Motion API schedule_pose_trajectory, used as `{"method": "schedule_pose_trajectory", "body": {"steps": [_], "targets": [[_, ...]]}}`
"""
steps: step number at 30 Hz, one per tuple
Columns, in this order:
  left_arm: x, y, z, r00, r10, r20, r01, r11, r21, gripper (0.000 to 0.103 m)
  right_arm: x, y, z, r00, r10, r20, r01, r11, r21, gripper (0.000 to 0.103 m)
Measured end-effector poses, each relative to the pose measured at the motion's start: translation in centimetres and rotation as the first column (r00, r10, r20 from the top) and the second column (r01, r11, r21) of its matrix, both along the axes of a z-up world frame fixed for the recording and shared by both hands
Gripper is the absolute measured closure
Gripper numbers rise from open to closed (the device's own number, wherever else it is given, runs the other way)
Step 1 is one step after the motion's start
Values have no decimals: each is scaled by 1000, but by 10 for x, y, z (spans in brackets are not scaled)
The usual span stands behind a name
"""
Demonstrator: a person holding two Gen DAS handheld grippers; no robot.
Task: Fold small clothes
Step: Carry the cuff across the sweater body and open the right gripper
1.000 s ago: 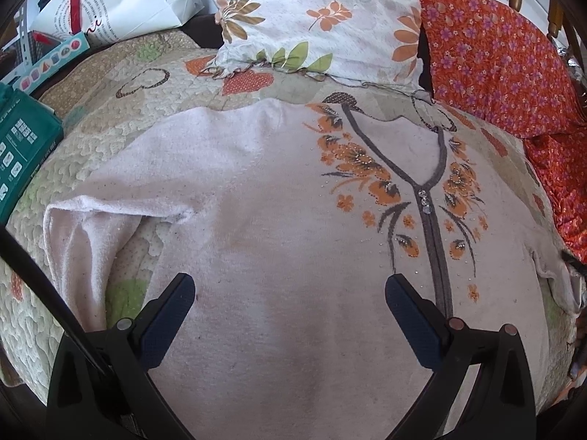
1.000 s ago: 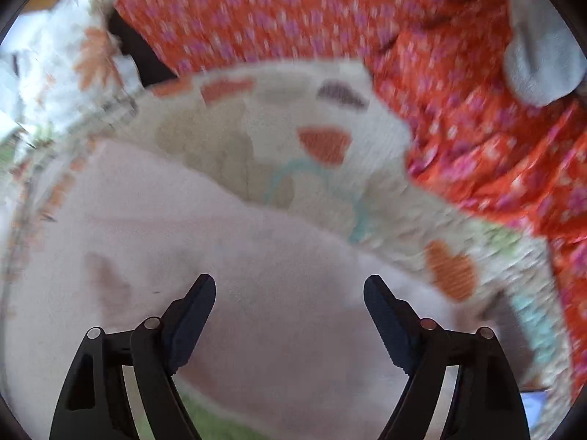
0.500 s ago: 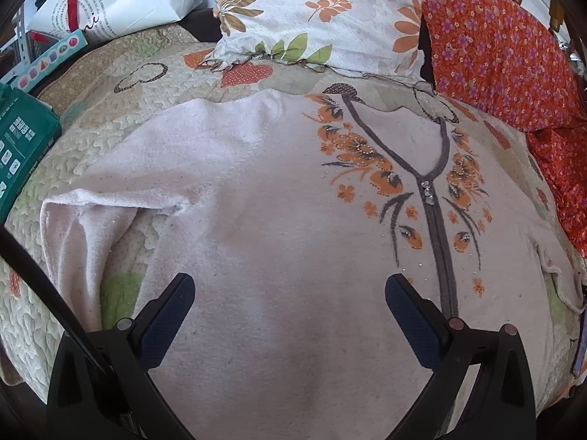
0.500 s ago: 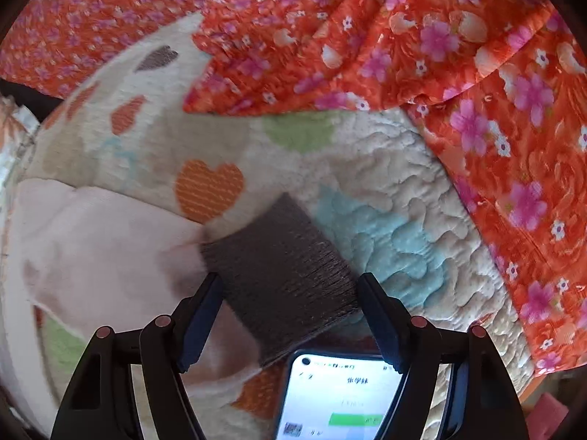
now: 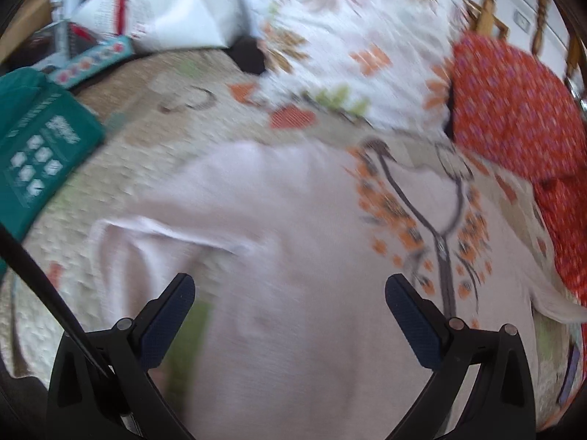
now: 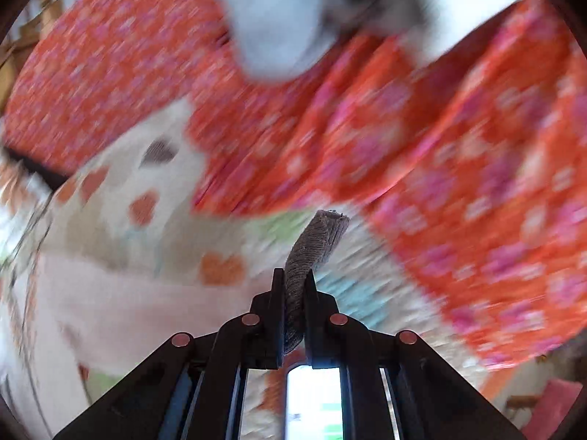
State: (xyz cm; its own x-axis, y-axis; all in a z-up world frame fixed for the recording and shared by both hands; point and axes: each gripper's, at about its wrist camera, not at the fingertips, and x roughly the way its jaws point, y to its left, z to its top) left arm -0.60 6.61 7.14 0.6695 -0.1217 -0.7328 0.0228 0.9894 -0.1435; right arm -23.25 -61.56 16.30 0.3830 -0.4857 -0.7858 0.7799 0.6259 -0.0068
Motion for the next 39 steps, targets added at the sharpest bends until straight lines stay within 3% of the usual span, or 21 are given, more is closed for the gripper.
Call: {"method": "schedule_pose_trajectory", "body": {"steps": [3, 6, 10, 13, 16, 20, 24, 33, 39], "targets": [[1, 26, 24, 997, 49, 57, -50, 999, 10, 0, 12, 12, 32, 999, 12, 53, -11, 999, -37, 95], [5, 51, 51, 990, 86, 114, -89, 996, 25, 0, 46, 49, 54, 984, 116, 136, -113, 993, -29, 95], [17, 78, 68, 979, 128, 156, -132, 991, 13, 0, 112, 128, 58, 929, 294, 223, -307, 952, 24, 95], [19, 96, 65, 972, 164, 168, -163, 986, -20, 0, 178, 208, 43, 860, 439, 260, -475, 875, 92, 95], [23, 111, 52, 979, 173, 103, -170, 985, -39, 0, 233, 292, 14, 787, 556, 267, -604, 782, 151, 95], [22, 134, 48, 975, 206, 80, -198, 975, -102, 0, 291, 392, -37, 704, 663, 254, -710, 666, 229, 95], [19, 160, 47, 960, 270, 77, -258, 957, -134, 0, 325, 473, -81, 637, 737, 226, -767, 577, 281, 95], [16, 203, 42, 932, 361, 39, -347, 915, -205, 0, 359, 571, -143, 512, 851, 121, -831, 454, 322, 90], [13, 215, 43, 917, 396, 40, -379, 899, -221, 0, 351, 609, -132, 412, 895, 170, -880, 342, 329, 86]]}}
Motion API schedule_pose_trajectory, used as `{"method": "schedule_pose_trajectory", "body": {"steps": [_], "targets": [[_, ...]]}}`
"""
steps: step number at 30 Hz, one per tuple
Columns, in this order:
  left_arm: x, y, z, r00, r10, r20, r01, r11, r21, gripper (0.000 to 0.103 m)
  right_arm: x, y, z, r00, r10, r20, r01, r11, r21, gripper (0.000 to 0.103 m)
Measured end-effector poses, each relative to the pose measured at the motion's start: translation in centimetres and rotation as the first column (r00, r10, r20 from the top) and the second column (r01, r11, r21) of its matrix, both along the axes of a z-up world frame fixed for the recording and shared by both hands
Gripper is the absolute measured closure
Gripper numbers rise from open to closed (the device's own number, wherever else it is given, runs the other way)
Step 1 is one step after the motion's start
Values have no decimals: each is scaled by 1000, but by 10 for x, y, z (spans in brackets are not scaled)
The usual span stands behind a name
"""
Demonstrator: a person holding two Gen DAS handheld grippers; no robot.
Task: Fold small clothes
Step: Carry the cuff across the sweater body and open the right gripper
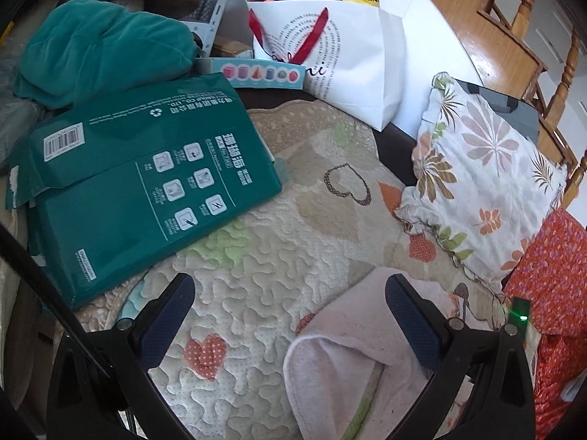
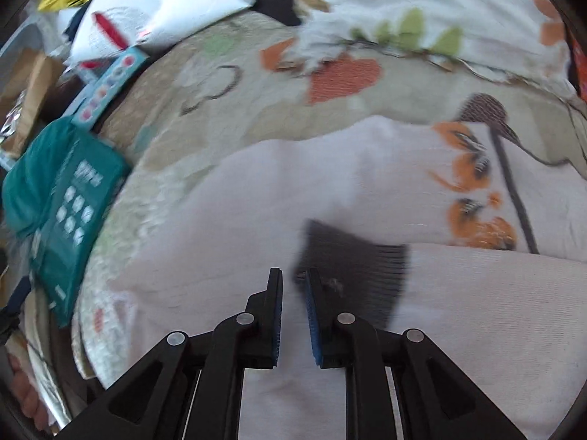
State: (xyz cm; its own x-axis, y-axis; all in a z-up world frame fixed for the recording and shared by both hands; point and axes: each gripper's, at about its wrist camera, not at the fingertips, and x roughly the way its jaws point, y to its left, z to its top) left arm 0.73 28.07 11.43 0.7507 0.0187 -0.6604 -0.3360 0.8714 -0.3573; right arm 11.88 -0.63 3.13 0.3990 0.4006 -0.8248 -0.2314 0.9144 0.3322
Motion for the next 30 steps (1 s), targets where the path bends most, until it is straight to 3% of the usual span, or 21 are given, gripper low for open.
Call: {"method": "schedule_pose_trajectory", "body": {"steps": [5, 8, 14, 16, 17, 19, 20, 21, 22, 25, 28, 30], "targets": [[-10, 21, 5, 995, 96, 18, -96, 995, 18, 0, -46, 29, 40, 981, 163, 104, -156, 985, -69, 70], [-18, 38, 8, 985, 168, 31, -169, 985, 18, 0, -79, 49, 46, 957, 277, 88, -273, 960, -57, 61], [-27, 59, 7, 969, 245, 28, -245, 970, -4, 0, -169, 94, 26, 848, 528, 40, -528, 849, -23, 52], [-28, 62, 5, 967, 254, 20, -254, 967, -10, 0, -188, 103, 16, 827, 561, 38, -558, 827, -74, 51], [-29, 64, 4, 966, 257, 18, -257, 966, -13, 0, -198, 109, 8, 820, 571, 41, -561, 815, -142, 50], [-32, 65, 4, 965, 262, 21, -261, 965, -27, 0, -206, 117, -11, 822, 570, 21, -541, 791, -286, 51], [-33, 65, 4, 964, 264, 26, -263, 964, -31, 0, -205, 117, -19, 826, 564, -1, -539, 788, -299, 54], [-32, 65, 5, 964, 266, 29, -265, 964, -30, 0, -202, 115, -23, 831, 556, -15, -538, 797, -274, 82], [-33, 65, 5, 963, 268, 33, -267, 963, -26, 0, -196, 112, -23, 842, 539, -26, -529, 814, -240, 94], [-34, 66, 6, 959, 280, 38, -280, 960, -18, 0, -184, 101, 4, 866, 498, 30, -489, 860, -148, 94], [-35, 70, 3, 956, 293, 30, -291, 956, -38, 0, -164, 73, 72, 899, 409, 156, -417, 909, 15, 94], [-34, 69, 1, 957, 288, 22, -287, 957, -53, 0, -153, 41, 124, 912, 329, 243, -375, 911, 170, 94]]}}
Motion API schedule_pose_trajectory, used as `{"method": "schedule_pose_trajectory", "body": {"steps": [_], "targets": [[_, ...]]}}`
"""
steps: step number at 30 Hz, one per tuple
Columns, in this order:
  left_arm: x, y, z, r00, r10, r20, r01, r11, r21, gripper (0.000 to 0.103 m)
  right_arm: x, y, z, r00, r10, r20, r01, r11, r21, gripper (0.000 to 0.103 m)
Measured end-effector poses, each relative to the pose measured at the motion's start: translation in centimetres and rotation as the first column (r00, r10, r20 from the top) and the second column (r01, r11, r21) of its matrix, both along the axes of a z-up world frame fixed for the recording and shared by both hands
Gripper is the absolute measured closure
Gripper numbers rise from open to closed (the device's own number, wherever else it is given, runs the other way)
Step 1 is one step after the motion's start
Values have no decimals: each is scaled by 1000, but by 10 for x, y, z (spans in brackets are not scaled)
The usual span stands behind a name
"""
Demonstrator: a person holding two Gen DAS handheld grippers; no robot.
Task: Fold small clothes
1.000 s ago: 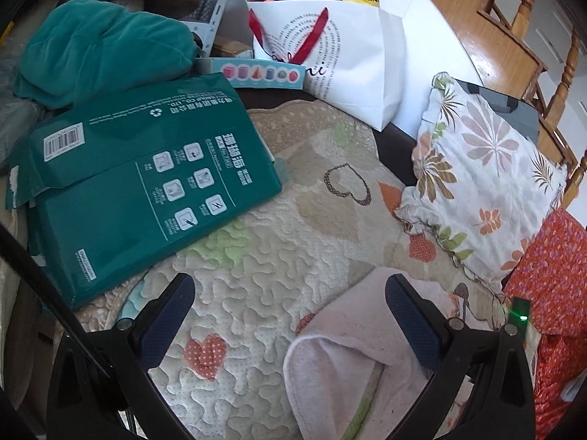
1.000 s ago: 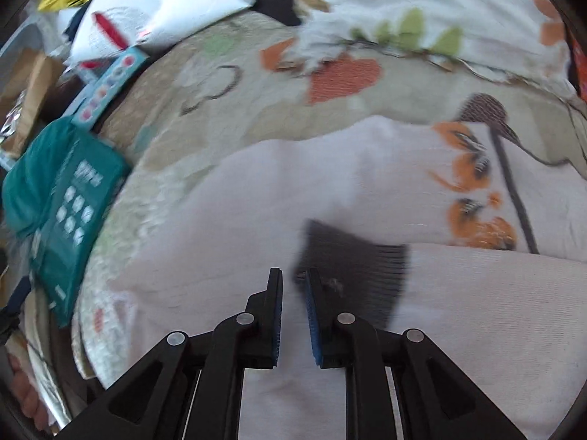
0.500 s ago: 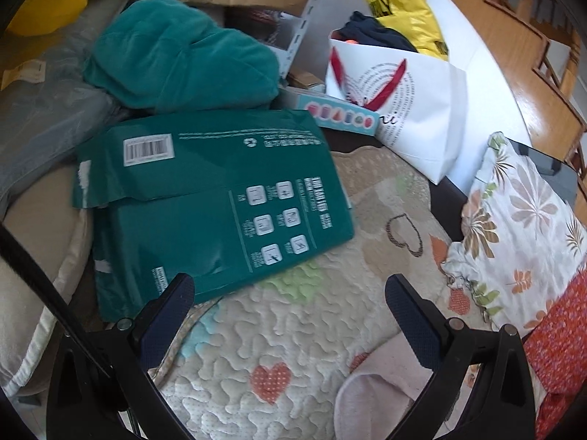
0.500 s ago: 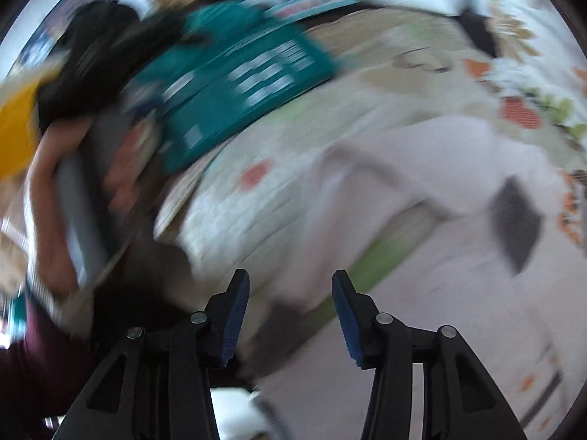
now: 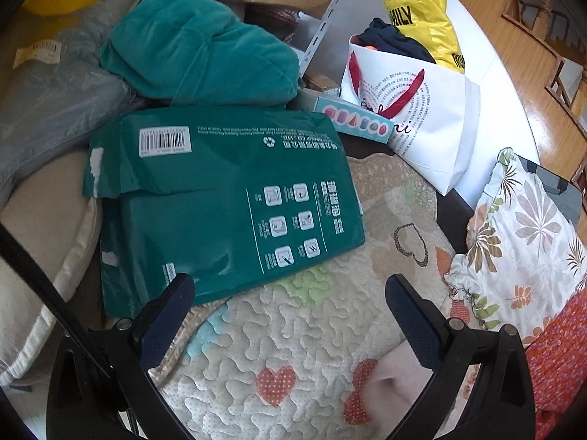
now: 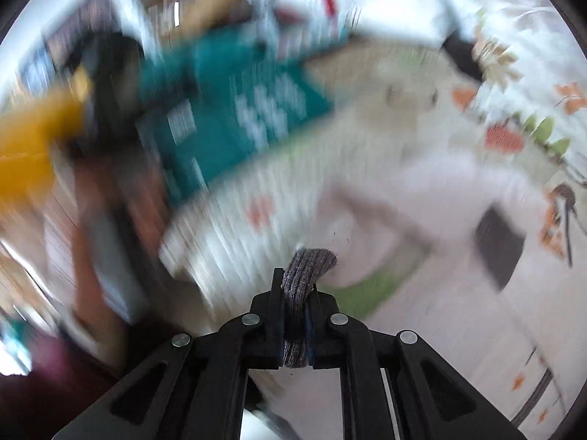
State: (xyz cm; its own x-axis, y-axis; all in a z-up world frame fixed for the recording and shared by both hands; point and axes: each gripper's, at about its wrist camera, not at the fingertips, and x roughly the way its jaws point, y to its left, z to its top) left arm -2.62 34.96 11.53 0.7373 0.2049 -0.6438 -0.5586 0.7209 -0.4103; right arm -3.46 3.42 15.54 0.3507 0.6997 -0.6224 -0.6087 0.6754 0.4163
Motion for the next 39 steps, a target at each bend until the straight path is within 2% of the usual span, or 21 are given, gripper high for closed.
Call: {"method": "schedule_pose_trajectory", "body": {"steps": [2, 4, 7, 9, 11, 13, 14, 15, 16, 17, 18, 19, 22, 23, 24, 26, 29, 33, 36, 37, 39], "targets": [[3, -6, 0, 1000, -23, -6, 23, 1000, 3, 0, 6, -47, 47, 997, -72, 24, 67, 982, 178, 94], [7, -16, 1, 999, -52, -11, 52, 998, 23, 0, 8, -95, 77, 988, -155, 27, 140, 947, 289, 94], [14, -33, 2, 995, -102, -18, 102, 993, 53, 0, 12, -157, 89, 959, -283, 4, 267, 910, 317, 94], [19, -45, 3, 990, -137, -29, 139, 988, 68, 0, 9, -206, 79, 917, -397, -25, 390, 883, 262, 94], [23, -59, 2, 984, -171, -42, 174, 981, 87, 0, 10, -258, 48, 859, -503, -99, 512, 840, 180, 93], [29, -74, 1, 977, -205, -57, 210, 971, 111, 0, 16, -294, 19, 788, -602, -127, 611, 791, 39, 91], [32, -84, 1, 972, -225, -65, 232, 965, 124, 0, 17, -314, 0, 715, -691, -108, 684, 723, -99, 90], [33, -90, 1, 969, -238, -68, 245, 961, 130, 0, 18, -329, -15, 655, -750, -90, 725, 658, -202, 86], [35, -98, 1, 965, -253, -71, 260, 956, 139, 0, 15, -343, -26, 611, -788, -78, 748, 607, -268, 83], [37, -107, 1, 960, -270, -75, 278, 949, 150, 0, 10, -353, -34, 594, -801, -78, 759, 590, -275, 83], [39, -114, 0, 956, -282, -79, 291, 944, 158, 0, 8, -357, -36, 597, -798, -86, 760, 596, -260, 83], [41, -123, 0, 950, -300, -86, 311, 935, 168, 0, 6, -357, -37, 609, -788, -91, 754, 611, -240, 76], [50, -146, -5, 931, -347, -116, 364, 912, 189, 0, 13, -331, -31, 670, -742, -32, 714, 655, -248, 65], [52, -154, -7, 923, -364, -127, 382, 904, 193, 0, 19, -315, -28, 709, -705, -7, 679, 685, -262, 64], [55, -162, -9, 914, -381, -138, 402, 894, 197, 0, 23, -302, -28, 735, -678, 2, 654, 707, -269, 62], [60, -176, -12, 898, -411, -158, 436, 876, 203, 0, 34, -263, -33, 819, -574, 7, 550, 782, -294, 58], [69, -198, -22, 866, -460, -198, 495, 845, 201, 0, 47, -206, -55, 901, -433, -23, 400, 850, -343, 53], [78, -218, -32, 828, -499, -256, 550, 811, 200, 0, 60, -146, -86, 947, -322, 1, 288, 846, -448, 53], [81, -222, -34, 818, -513, -262, 563, 807, 180, 0, 73, -121, -100, 958, -288, 5, 255, 841, -478, 53], [81, -221, -34, 816, -515, -261, 565, 807, 174, 0, 79, -113, -104, 961, -277, 21, 250, 827, -503, 53], [82, -220, -34, 817, -515, -260, 563, 809, 167, 0, 89, -104, -111, 962, -264, 65, 252, 777, -577, 54]]}}
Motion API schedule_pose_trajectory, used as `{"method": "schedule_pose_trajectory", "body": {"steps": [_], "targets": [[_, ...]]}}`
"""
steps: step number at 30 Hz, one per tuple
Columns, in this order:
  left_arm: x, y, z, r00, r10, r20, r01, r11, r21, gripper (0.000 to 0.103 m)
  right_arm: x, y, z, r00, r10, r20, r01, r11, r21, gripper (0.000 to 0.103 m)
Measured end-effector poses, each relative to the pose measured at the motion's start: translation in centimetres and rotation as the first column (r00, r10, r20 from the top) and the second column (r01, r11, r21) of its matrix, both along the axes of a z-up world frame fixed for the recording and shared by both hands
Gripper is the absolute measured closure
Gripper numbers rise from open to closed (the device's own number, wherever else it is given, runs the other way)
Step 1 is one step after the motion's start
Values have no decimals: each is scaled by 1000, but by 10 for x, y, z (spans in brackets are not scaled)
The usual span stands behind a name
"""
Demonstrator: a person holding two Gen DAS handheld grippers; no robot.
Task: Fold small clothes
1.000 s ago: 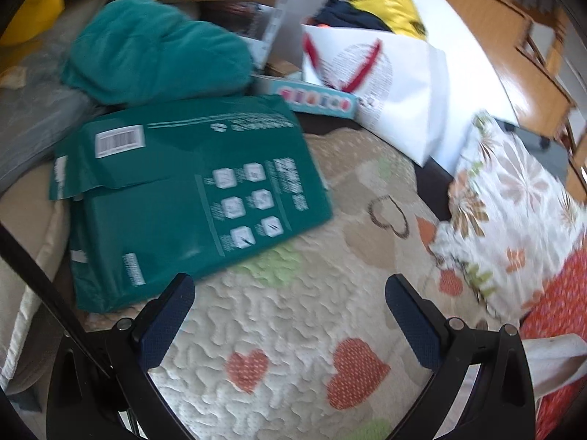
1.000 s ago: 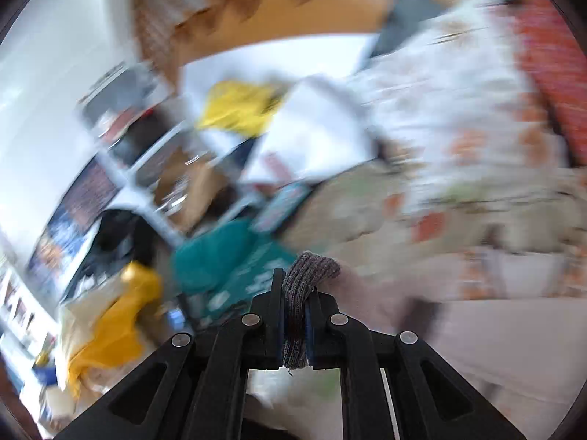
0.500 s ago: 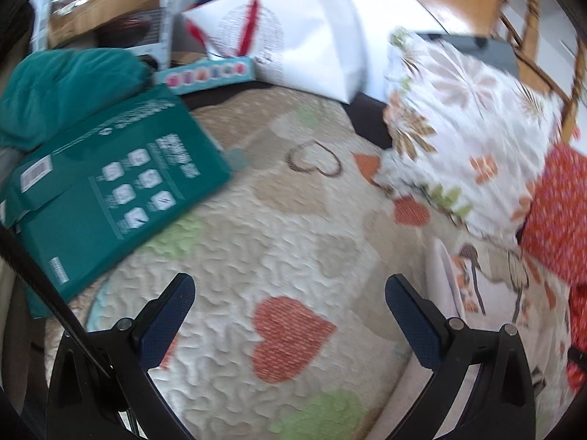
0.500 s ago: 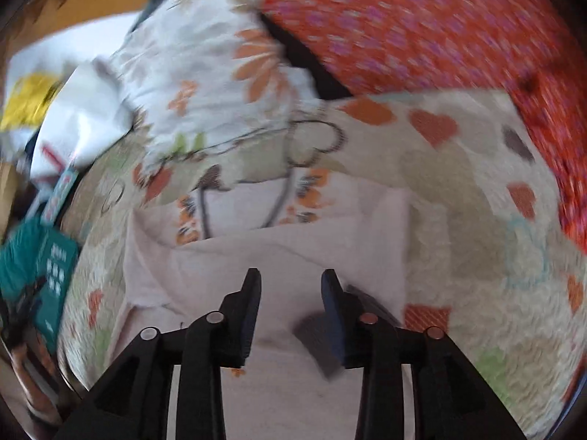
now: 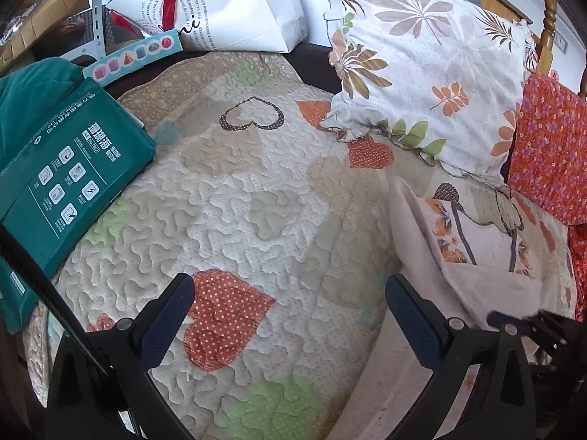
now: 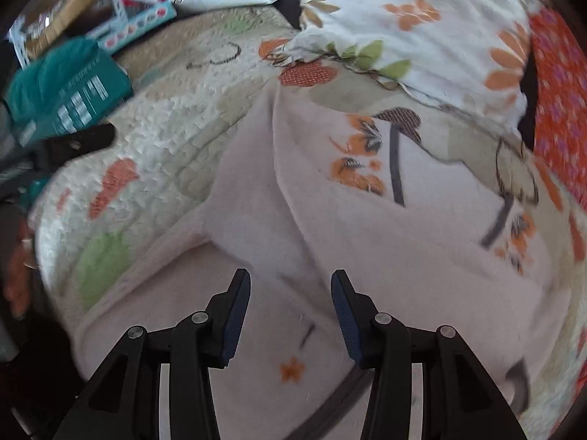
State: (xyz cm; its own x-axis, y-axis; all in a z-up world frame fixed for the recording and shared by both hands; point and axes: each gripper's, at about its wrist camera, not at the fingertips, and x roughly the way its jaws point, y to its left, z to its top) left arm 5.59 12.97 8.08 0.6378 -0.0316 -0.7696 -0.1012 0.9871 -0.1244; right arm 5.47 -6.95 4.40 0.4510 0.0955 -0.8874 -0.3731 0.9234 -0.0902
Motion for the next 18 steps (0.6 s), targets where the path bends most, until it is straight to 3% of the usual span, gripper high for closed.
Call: {"method": "schedule_pose_trajectory", "body": {"steps": [3, 8, 12, 14, 16, 17, 18], "targets": [[2, 4, -1, 1000, 8, -12, -8, 1000, -14, 0, 15, -5, -1, 1000, -20, -7, 20, 999, -44, 99], [8, 14, -1, 999, 26, -30, -28, 998, -62, 0, 44, -37, 18, 992, -123, 30, 123, 992, 2, 100], [10, 18, 3, 999, 38, -27, -40, 995, -86, 0, 89, -59, 8, 965, -255, 64, 261, 957, -123, 100], [11, 21, 3, 999, 44, -30, -46, 995, -85, 0, 102, -67, 6, 947, -316, 63, 322, 937, -136, 99], [12, 25, 2, 998, 51, -39, -55, 994, -91, 0, 98, -65, 21, 942, -328, 76, 332, 943, -41, 99], [12, 28, 2, 998, 56, -41, -59, 994, -93, 0, 91, -59, 31, 953, -298, 45, 294, 952, 79, 99], [12, 31, 2, 997, 62, -42, -66, 993, -93, 0, 87, -54, 34, 962, -272, 19, 267, 953, 142, 96]]}}
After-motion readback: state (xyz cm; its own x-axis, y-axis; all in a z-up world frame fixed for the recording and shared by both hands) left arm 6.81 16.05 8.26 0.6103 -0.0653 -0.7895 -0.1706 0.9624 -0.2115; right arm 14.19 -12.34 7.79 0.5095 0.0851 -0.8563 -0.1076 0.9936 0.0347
